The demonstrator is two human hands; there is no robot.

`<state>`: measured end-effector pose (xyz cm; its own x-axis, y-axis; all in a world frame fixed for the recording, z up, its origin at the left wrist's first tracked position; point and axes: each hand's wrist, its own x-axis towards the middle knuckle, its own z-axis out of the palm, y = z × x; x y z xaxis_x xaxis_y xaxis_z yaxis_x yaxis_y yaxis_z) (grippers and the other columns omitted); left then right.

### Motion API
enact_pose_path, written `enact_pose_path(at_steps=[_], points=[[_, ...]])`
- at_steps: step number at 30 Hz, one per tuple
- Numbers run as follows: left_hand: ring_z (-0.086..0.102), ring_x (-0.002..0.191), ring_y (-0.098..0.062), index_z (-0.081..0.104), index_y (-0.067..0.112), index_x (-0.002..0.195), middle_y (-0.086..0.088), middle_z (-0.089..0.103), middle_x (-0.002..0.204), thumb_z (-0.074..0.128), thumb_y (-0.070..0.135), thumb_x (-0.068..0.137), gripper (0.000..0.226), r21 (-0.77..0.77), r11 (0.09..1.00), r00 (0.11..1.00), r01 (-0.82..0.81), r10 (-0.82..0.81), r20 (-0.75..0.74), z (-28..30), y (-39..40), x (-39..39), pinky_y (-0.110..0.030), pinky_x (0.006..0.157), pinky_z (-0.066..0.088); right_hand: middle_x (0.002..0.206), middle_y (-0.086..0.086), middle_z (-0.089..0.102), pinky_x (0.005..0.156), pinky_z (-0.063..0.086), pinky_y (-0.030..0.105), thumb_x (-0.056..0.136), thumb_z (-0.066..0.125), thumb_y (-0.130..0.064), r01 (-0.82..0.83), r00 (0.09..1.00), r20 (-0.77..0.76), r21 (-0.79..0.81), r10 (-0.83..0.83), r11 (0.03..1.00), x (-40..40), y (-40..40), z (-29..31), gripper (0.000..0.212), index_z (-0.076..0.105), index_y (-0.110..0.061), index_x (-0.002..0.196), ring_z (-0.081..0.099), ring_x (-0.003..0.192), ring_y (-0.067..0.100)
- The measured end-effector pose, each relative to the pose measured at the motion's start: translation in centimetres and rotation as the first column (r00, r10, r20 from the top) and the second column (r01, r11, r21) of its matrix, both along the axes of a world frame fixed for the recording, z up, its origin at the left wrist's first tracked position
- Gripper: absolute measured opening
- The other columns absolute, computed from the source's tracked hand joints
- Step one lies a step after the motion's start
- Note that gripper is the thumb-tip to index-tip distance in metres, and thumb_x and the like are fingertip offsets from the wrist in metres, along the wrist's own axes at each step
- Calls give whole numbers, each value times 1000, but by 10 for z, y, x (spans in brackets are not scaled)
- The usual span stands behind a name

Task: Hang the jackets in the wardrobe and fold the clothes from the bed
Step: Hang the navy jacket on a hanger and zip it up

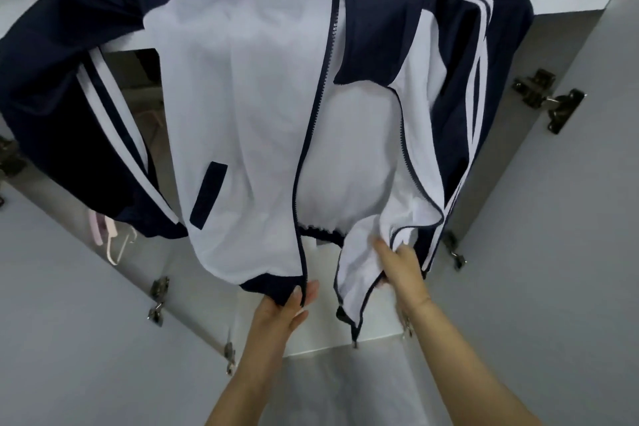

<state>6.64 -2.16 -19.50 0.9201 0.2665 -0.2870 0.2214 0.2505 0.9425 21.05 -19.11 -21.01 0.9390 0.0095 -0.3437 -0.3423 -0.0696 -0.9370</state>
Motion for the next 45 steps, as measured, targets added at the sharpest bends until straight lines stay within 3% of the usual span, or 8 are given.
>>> enact_pose_path(at_steps=[6, 9, 13, 21, 26, 32, 37, 45], points=[[64, 93, -2, 55, 36, 126, 18, 71, 109, 54, 43, 91, 35, 24, 1000, 999, 17, -15, -51, -4, -18, -12, -17, 76, 47, 81, 16, 73, 60, 58, 27, 92, 64, -19, -47, 990, -90, 517, 109, 855, -8, 20, 74, 22, 69, 3, 96, 74, 74, 24], [68, 97, -17, 54, 17, 133, 1, 71, 110, 55, 34, 95, 41, -307, 951, 995, -33, 2, -98, 8, -22, -8, -30, 76, 52, 83, 23, 73, 61, 59, 27, 93, 62, -16, -71, 988, -76, 552, 134, 831, -16, 33, 92, 22, 68, 6, 92, 74, 76, 30], [65, 112, -31, 51, 9, 138, -12, 64, 128, 52, 29, 94, 48, -708, 706, 999, 28, -35, 5, 32, -25, 0, -42, 73, 57, 80, 25, 72, 65, 60, 27, 97, 56, -14, -106, 988, -42, 534, 152, 839, -23, 42, 104, 26, 63, 11, 94, 74, 78, 31], [69, 95, -19, 56, 11, 124, -7, 71, 113, 56, 25, 98, 30, -252, 953, 984, -168, 178, 15, 40, -37, 14, -31, 75, 55, 87, 21, 74, 78, 60, 29, 100, 52, -14, -160, 984, 16, 543, 180, 824, -30, 47, 111, 25, 63, 9, 99, 74, 85, 28], [72, 85, -14, 59, 11, 113, -2, 73, 102, 58, 19, 97, 18, -340, 917, 973, -208, 231, 27, 49, -36, 17, -24, 63, 56, 106, 19, 72, 84, 59, 31, 97, 58, -23, -247, 966, 55, 487, 253, 838, -32, 35, 109, 28, 63, 1, 110, 71, 99, 27], [68, 73, -15, 58, 6, 106, -8, 69, 102, 56, 18, 98, 15, -374, 901, 971, -219, 240, 10, 55, -35, 30, -25, 52, 50, 54, -1, 51, 60, 41, 20, 84, 62, -59, -144, 988, 49, -56, 146, 988, -94, -10, 43, 53, 53, -17, 53, 47, 54, 12], [71, 78, -17, 59, 4, 110, -10, 73, 100, 59, 18, 96, 20, -412, 890, 978, -195, 208, -16, 57, -41, 37, -25, 57, 53, 77, -3, 70, 62, 45, 11, 79, 66, -60, -242, 965, 132, 116, 226, 963, -120, 1, 31, 45, 76, -16, 81, 59, 67, 5], [73, 90, -19, 58, 1, 110, -12, 74, 104, 59, 16, 96, 20, -393, 900, 979, -190, 203, -10, 57, -32, 38, -28, 75, 59, 68, 19, 65, 64, 51, 21, 81, 75, -36, -185, 957, 254, 167, 139, 968, -108, 17, 44, 52, 58, 13, 81, 64, 61, 14]])
